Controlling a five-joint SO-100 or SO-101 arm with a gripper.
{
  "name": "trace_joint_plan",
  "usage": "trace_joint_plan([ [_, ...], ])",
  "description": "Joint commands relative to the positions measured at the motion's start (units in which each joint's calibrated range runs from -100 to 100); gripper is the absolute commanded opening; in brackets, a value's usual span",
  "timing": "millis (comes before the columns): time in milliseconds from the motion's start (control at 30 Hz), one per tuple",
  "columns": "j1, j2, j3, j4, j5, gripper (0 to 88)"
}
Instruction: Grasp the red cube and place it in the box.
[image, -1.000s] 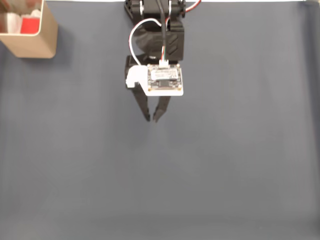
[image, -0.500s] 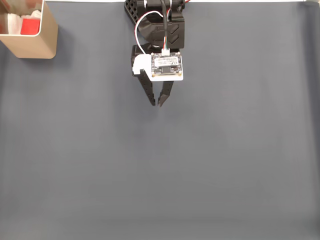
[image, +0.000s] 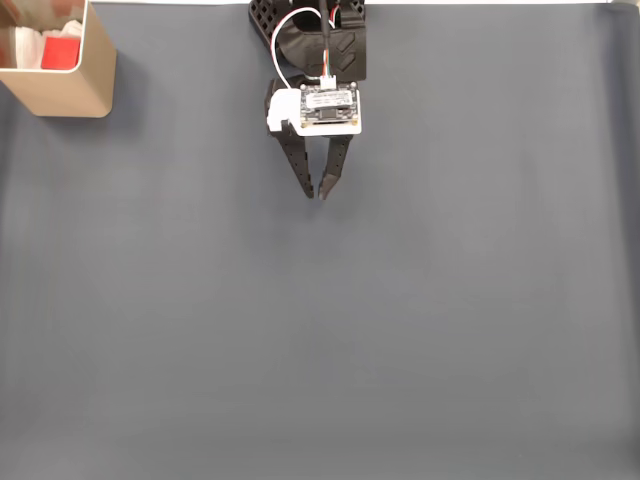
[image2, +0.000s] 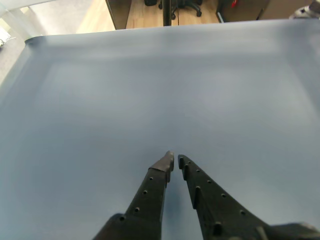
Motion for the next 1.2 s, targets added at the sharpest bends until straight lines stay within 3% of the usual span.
trace_joint_plan([
  [0, -0.71, -3.14, 0.9, 4.71, -0.15, 0.0],
  [500, -0.5, -10.86, 0.9, 27.91, 0.29, 0.0],
  [767, -0.21, -10.94, 0.9, 33.65, -0.54, 0.0],
  [1167, 0.85, -10.94, 0.9, 33.73, 0.2, 0.3],
])
